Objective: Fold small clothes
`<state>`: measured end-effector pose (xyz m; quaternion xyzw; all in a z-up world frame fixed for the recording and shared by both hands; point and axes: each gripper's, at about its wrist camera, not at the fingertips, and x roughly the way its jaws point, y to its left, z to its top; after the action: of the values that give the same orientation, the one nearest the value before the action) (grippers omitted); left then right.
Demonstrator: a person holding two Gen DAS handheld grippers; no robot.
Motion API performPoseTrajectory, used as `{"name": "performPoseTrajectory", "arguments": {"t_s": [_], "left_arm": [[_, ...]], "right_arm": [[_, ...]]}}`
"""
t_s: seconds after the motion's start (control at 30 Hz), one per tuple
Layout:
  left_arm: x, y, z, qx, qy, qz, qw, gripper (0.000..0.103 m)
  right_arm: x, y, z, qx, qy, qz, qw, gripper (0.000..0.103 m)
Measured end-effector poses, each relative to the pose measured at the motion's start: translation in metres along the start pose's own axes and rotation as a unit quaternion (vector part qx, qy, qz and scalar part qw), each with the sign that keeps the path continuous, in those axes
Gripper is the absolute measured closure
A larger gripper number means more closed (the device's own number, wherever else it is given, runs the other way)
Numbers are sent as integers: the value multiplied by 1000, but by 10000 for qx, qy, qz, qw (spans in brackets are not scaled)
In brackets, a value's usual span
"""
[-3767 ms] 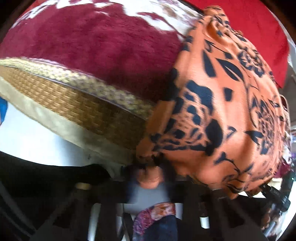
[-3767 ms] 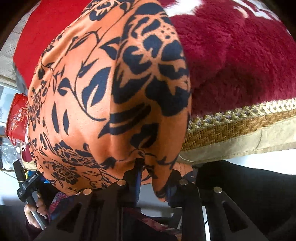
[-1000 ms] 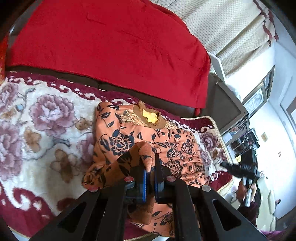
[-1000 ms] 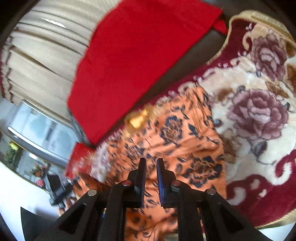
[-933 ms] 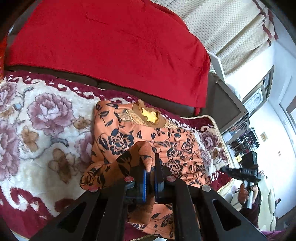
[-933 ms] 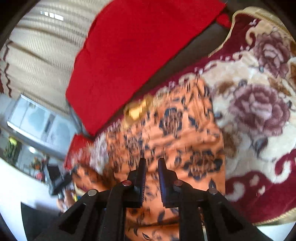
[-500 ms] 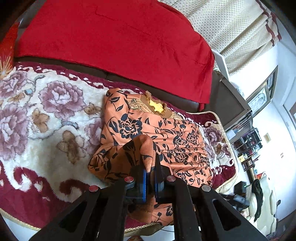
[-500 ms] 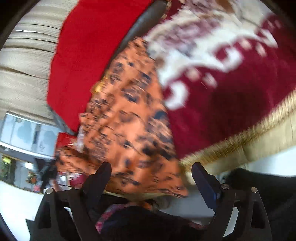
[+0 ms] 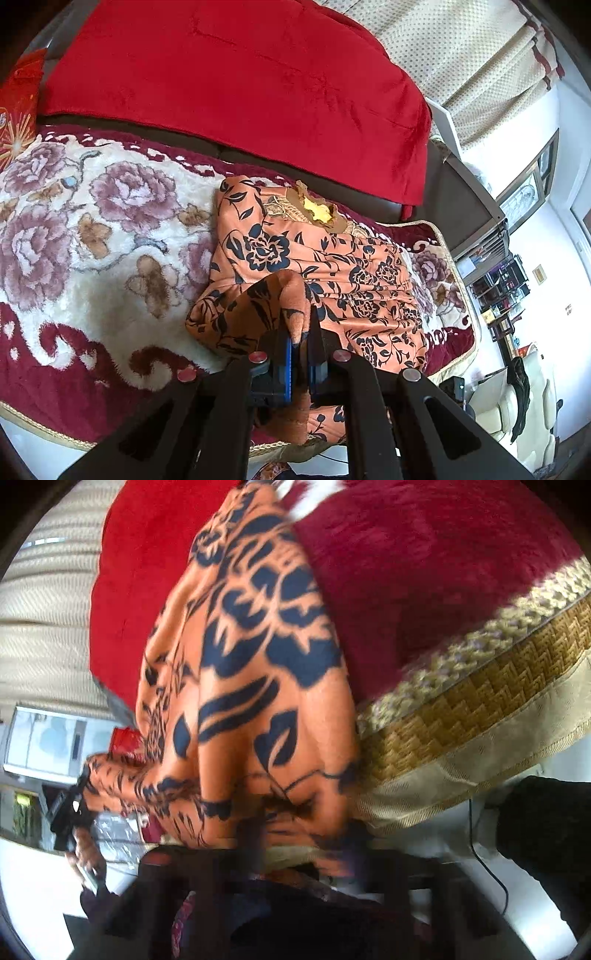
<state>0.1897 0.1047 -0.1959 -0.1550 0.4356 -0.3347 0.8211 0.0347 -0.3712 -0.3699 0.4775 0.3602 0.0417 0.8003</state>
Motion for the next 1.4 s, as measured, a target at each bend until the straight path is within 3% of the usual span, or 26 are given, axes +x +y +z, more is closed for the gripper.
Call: {"name": "performPoseTrajectory", "arguments": {"t_s": [0.1, 0.3, 0.5, 0.63, 0.73, 0.83, 0.93, 1.0, 1.03, 1.07, 1.1, 1.13, 1.2, 1.4], "left_arm": [[1, 2, -1, 23, 15, 27, 10000, 97], [-2, 6, 1, -87, 6, -37, 10000, 97], [-1, 5, 17, -170, -90, -11, 9998, 97], [2, 7, 30, -250, -157, 12, 9996, 97], [9, 10, 29, -251, -110, 105, 9996, 97], [13, 19, 20, -335, -34, 145, 9993, 97], [13, 29, 14, -460, 14, 173, 9988, 97], [12, 33, 12, -519, 7, 142, 9986, 96], [11, 33, 11, -520, 1, 141, 9985, 96], [11, 33, 10, -517, -4, 134, 9986, 96], [10, 32, 10, -512, -12, 128, 9986, 96], [10, 30, 10, -497, -23, 129, 9987, 96], [8, 27, 9, -454, -36, 158, 9988, 96], [0, 17, 7, -351, -78, 176, 9992, 96]], "right_arm": [[-12, 10, -6, -149, 33, 120, 9998, 93], [-64, 48, -6, -579, -382, 638, 9955, 94], [-110, 93, 36, -938, -1081, 1222, 9821, 94], [-122, 112, 70, -983, -1509, 1308, 9749, 95], [-117, 117, 96, -842, -1630, 1148, 9763, 95], [-95, 109, 105, -640, -1230, 372, 9896, 93], [-80, 86, 85, -355, -594, 262, 9973, 91], [-82, 71, 64, -277, -480, 181, 9983, 90], [-83, 66, 55, -263, -557, 151, 9980, 86], [-84, 60, 44, -267, -610, 31, 9978, 67], [-83, 53, 34, -297, -583, -189, 9977, 26], [-83, 49, 28, -307, -559, -369, 9973, 12], [-83, 32, 13, -211, -792, -386, 9959, 10], [-21, 5, 1, -140, -51, -615, 9980, 11]]}}
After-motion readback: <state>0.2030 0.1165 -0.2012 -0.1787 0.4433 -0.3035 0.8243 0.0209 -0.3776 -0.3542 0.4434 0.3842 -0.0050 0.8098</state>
